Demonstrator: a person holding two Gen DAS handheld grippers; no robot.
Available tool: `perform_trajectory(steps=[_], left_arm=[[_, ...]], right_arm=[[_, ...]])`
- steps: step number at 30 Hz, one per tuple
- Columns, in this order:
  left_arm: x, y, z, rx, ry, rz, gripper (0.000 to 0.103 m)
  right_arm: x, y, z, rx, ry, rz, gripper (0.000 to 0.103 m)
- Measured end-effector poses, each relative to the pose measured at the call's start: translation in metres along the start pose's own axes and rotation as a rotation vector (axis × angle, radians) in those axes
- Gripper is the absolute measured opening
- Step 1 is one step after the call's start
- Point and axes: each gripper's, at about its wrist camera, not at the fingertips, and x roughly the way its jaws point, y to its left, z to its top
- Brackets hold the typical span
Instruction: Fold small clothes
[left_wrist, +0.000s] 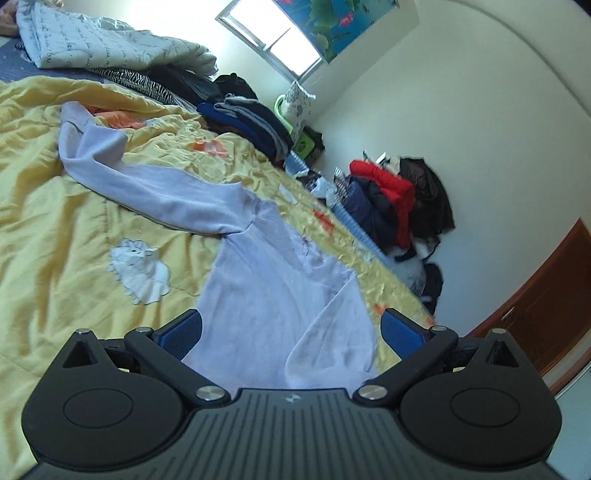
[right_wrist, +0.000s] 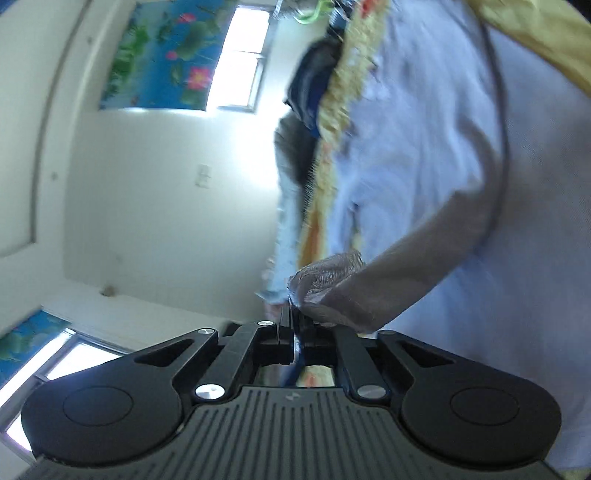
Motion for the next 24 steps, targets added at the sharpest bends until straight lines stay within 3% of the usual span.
perform_trajectory(steps=[1,2,3,8,12,16,19,20,22,24], left_arm=[[0.002,0.0,0.001,0.007,0.023,-0.002,0.103],[0.003,0.0,0.0,0.008,0.042,-0.012,0.103],[0.005,0.0,-0.001,0.003,0.055,-0.023,0.103],[0.018,0.003,-0.016,-0.043,0.141,-0.048,0.103],[0.033,0.014,-0.021,-0.168,0.227,-0.1,0.103],[0.038,0.024,-0.023,-0.263,0.248,-0.111,0.103],[0.035,0.024,-0.022,-0.28,0.227,-0.09,0.103],[0.033,0.025,-0.021,-0.284,0.217,-0.081,0.103],[0.026,0.026,-0.017,-0.284,0.2,-0.055,0.103],[0.02,0.029,-0.014,-0.279,0.182,-0.027,0.103]], right_arm=[[0.004,-0.007,-0.006,0.029,0.018,-0.046,0.025],[0.007,-0.012,-0.013,0.062,0.044,-0.081,0.05],[0.006,-0.013,-0.018,0.074,0.056,-0.093,0.061],[-0.015,-0.004,-0.037,0.01,0.064,-0.068,0.061],[-0.036,-0.017,-0.023,0.058,-0.024,-0.066,0.061],[-0.034,-0.04,-0.002,0.162,-0.053,-0.01,0.061],[-0.007,-0.046,0.014,0.248,0.0,0.097,0.071],[0.005,-0.047,0.018,0.262,0.031,0.106,0.08],[0.03,-0.045,0.021,0.245,0.092,0.01,0.078],[0.047,-0.039,0.017,0.159,0.175,-0.121,0.062]])
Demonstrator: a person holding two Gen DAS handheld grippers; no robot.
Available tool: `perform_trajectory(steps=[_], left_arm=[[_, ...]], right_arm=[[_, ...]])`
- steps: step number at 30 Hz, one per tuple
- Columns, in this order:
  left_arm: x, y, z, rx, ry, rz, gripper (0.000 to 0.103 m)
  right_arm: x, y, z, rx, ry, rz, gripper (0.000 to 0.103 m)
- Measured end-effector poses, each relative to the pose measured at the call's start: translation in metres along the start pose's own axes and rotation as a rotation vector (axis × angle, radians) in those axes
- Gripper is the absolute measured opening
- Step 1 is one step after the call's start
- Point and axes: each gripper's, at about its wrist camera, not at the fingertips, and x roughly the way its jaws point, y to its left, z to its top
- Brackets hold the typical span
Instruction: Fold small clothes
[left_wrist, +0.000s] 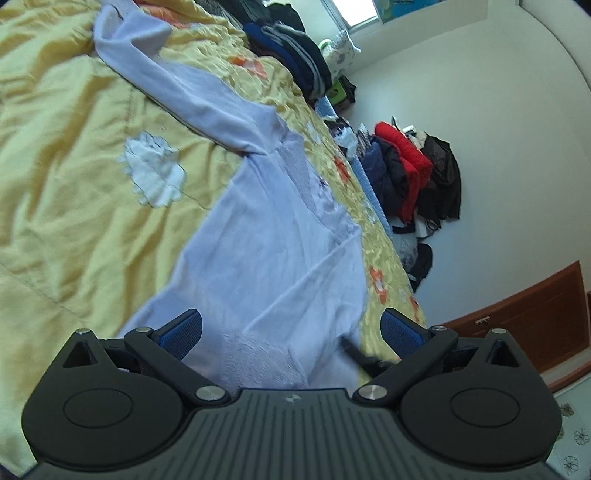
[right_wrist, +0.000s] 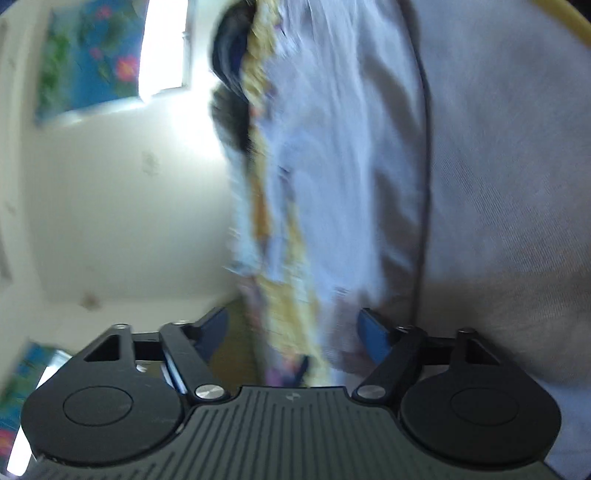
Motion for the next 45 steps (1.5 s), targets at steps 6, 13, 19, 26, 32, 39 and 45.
perform_trajectory(steps=[6,13,19,26,32,39,45], left_arm=[[-0.012,0.012,0.003,-0.03,-0.026,0.041,0.103],[-0.006,0.01,-0.006,-0.066,0.059,-0.044,0.103],[0.016,0.022,-0.022,-0.184,0.183,-0.133,0.103],[0.029,0.026,-0.029,-0.197,0.21,-0.086,0.103],[0.015,0.025,-0.027,-0.128,0.192,0.0,0.103],[0.015,0.01,-0.033,-0.054,0.156,0.08,0.102],[0.032,0.001,-0.035,0.054,0.238,0.187,0.014]], right_arm=[[0.021,0.026,-0.017,-0.259,0.107,-0.184,0.044],[0.025,0.055,-0.027,-0.423,0.094,-0.201,0.007],[0.008,0.091,-0.088,-0.904,0.04,-0.28,0.027],[-0.021,0.072,-0.081,-0.705,0.071,-0.161,0.03],[-0.038,0.036,-0.053,-0.414,0.041,-0.094,0.037],[-0.034,0.021,-0.042,-0.25,0.033,-0.007,0.046],[-0.048,0.012,-0.038,-0.215,-0.023,0.002,0.055]])
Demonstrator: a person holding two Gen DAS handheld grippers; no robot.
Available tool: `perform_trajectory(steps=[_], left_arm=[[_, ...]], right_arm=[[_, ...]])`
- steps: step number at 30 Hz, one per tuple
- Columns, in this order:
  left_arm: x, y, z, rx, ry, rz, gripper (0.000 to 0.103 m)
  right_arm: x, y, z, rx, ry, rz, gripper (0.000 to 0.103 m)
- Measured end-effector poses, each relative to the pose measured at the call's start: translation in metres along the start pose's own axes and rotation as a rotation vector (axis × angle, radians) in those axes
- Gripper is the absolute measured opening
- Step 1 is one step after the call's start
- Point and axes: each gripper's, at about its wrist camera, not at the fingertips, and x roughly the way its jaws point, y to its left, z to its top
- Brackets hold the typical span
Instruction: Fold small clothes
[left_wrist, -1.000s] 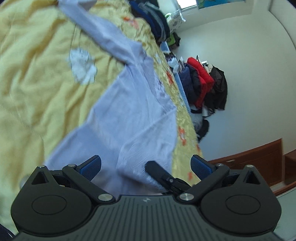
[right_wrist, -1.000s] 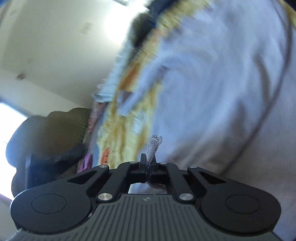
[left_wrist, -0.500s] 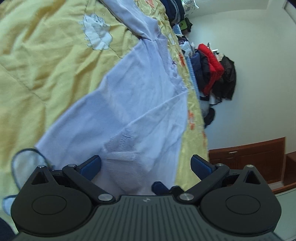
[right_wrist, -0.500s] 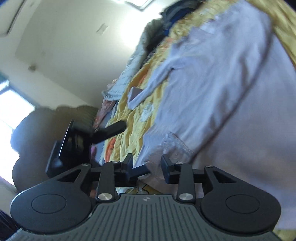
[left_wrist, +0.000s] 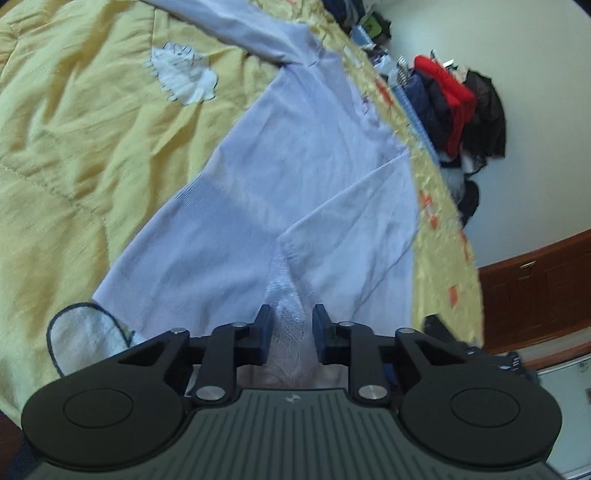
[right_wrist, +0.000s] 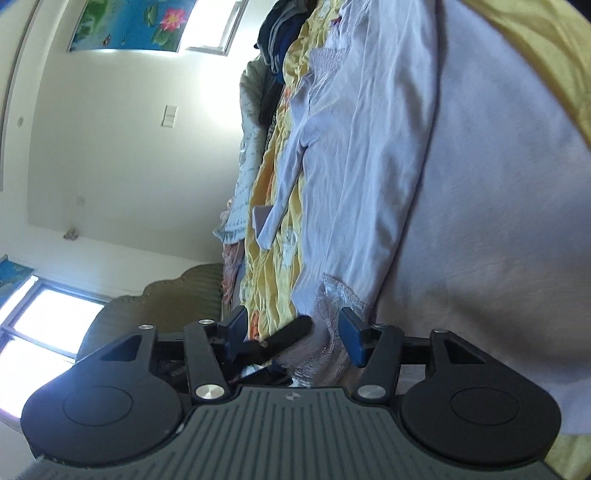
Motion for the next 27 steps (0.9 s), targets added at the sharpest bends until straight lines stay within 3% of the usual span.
perform_trajectory(steps=[1,6,11,12,14,18,19,23,26,27], left_arm=[[0.001,-0.001,0.0,0.01,0.004,0.02,0.01],[-0.005,-0.003,0.007,0.059,0.002,0.055,0.008],[-0.012,-0.001,0.013,0.105,0.038,0.014,0.009],[-0.01,0.0,0.013,0.105,0.053,0.014,0.013],[-0.004,0.004,0.013,0.086,0.093,0.021,0.03],[-0.008,-0.001,0.009,0.1,0.064,-0.035,0.076],[-0.01,-0.004,0.008,0.116,0.045,-0.018,0.079],[-0.011,-0.009,0.009,0.178,0.009,0.051,0.075],[-0.01,-0.012,0.008,0.218,0.0,0.092,0.052],[-0.009,-0.012,0.008,0.231,0.0,0.104,0.04]], right_arm=[[-0.003,-0.002,0.001,0.006,-0.011,-0.002,0.055],[-0.013,-0.004,0.002,0.011,-0.036,-0.003,0.058],[-0.012,-0.005,0.001,0.015,-0.04,-0.004,0.06],[-0.011,-0.005,0.001,0.015,-0.037,-0.003,0.061],[-0.008,-0.004,0.001,0.016,-0.029,-0.002,0.061],[-0.001,0.0,-0.002,0.01,-0.007,0.002,0.061],[0.0,0.001,-0.002,0.008,-0.003,0.003,0.061],[0.001,0.0,-0.002,0.01,-0.001,0.001,0.061],[0.002,0.002,-0.002,-0.009,-0.004,-0.009,0.061],[0.002,0.003,-0.002,-0.022,-0.008,-0.018,0.061]])
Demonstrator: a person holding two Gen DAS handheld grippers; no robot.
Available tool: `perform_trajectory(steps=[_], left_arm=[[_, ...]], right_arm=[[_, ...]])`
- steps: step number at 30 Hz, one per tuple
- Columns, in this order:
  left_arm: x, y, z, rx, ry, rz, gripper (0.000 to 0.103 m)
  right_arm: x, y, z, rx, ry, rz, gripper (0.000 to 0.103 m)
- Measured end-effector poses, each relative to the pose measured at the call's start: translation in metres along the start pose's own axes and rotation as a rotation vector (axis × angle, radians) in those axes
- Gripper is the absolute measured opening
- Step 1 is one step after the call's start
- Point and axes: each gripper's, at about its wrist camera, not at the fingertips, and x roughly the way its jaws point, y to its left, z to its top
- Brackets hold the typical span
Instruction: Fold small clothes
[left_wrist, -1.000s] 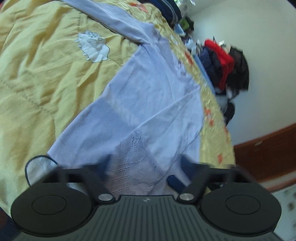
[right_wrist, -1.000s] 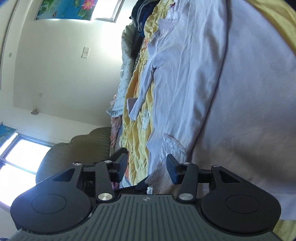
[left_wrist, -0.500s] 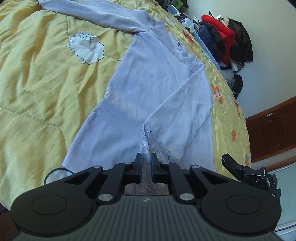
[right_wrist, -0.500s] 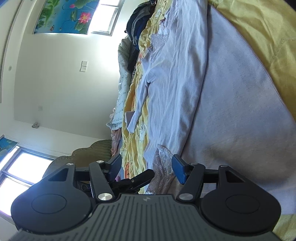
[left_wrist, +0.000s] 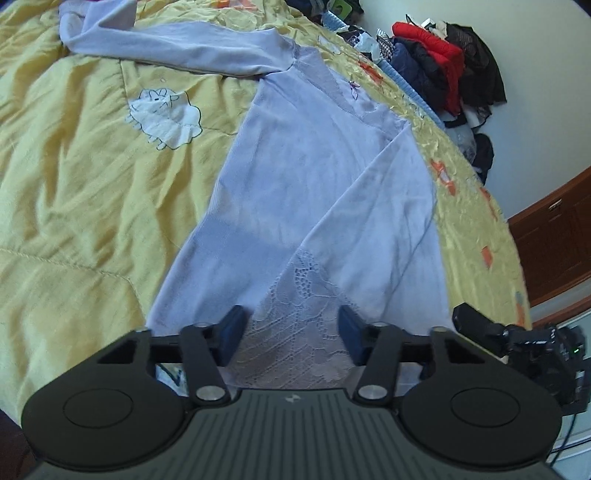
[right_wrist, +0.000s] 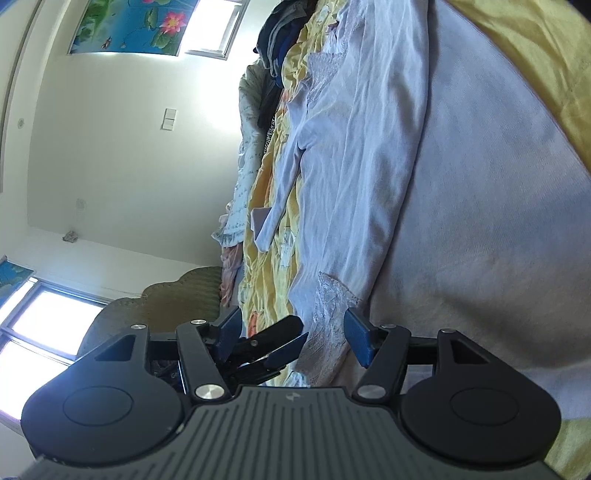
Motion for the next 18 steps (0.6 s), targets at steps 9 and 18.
perform_trajectory(steps=[9,18], left_arm=[[0.004,0.001,0.002,0.009,0.01,-0.005,0.012],[0.01,-0.003,0.0,0.056,0.043,0.005,0.009]], right_arm=[[-0.006,-0.004,0.004,-0.016,-0.031,-0.034,0.061],[-0.007,-0.009,0.002,-0.003,-0.025,-0.027,0.061]])
